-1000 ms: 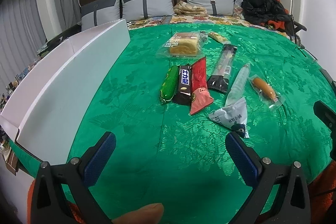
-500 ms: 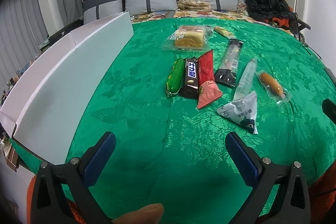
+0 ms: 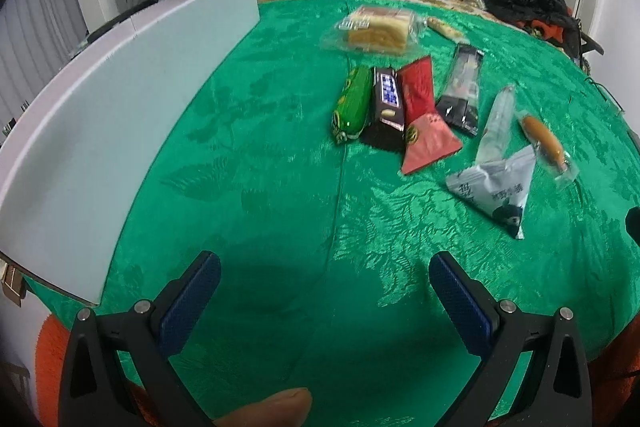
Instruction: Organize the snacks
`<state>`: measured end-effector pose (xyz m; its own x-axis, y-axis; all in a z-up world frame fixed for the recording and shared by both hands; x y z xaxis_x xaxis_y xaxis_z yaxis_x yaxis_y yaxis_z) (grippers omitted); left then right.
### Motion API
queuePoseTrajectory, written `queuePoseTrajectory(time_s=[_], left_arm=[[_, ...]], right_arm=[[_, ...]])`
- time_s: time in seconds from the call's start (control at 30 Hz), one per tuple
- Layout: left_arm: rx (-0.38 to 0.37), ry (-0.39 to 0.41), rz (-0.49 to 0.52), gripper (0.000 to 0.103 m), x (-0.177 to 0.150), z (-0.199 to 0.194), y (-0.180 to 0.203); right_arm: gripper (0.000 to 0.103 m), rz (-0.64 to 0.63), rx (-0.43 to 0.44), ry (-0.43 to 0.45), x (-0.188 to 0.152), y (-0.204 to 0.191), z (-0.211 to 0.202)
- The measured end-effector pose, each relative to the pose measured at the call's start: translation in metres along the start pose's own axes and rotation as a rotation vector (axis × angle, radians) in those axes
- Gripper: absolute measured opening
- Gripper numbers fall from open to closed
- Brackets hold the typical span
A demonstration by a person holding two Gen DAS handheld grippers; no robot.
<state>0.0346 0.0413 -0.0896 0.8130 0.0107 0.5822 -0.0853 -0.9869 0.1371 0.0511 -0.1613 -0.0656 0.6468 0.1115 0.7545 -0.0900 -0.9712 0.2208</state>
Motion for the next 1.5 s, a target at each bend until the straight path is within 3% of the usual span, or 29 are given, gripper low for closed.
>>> queuePoseTrajectory(time_s=[0.37,0.53,1.33,1.43,1.5], left_arm=[[-0.001,-0.034,0.010,0.103,-0.004,0.008,0.001],[-0.038,-0.047,-0.030,0.103,-0.003,0.010,-0.006],[-0.054,-0.047,-0.003,0.103,0.001,0.013,-0.007],[-0.074,-0.091,-0.006,0.103,0.007,0.015,-0.010],[-0.131,-0.091,-0.047,0.103,0.018,0.015,-0.018]], right_arm=[[0.097,-0.005,0.032,-0.082,-0.010,-0.002,0.015],[0.097,-0.022,0.041,-0.099,-0.013,-0.008,0.018],[0.097,-0.064,0.060,-0.173,-0.022,-0.019,0.032],[0.097,-0.063,0.065,-0.192,-0.025,-0.019,0.036],[0.097,-0.062,0.067,-0.200,-0.026,-0.019,0.038]])
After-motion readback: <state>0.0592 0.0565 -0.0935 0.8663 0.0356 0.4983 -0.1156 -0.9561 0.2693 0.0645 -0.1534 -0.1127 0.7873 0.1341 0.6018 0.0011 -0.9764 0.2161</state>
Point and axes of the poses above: each gripper's, at about its wrist camera, not at the fingertips, and z roughly the way its jaws point, y to its right, x to its top, the point moved 2 cm from there along z, roughly the way its jaws point, and after that the axes turned 12 degrees about -x, right-handed, at the moved point
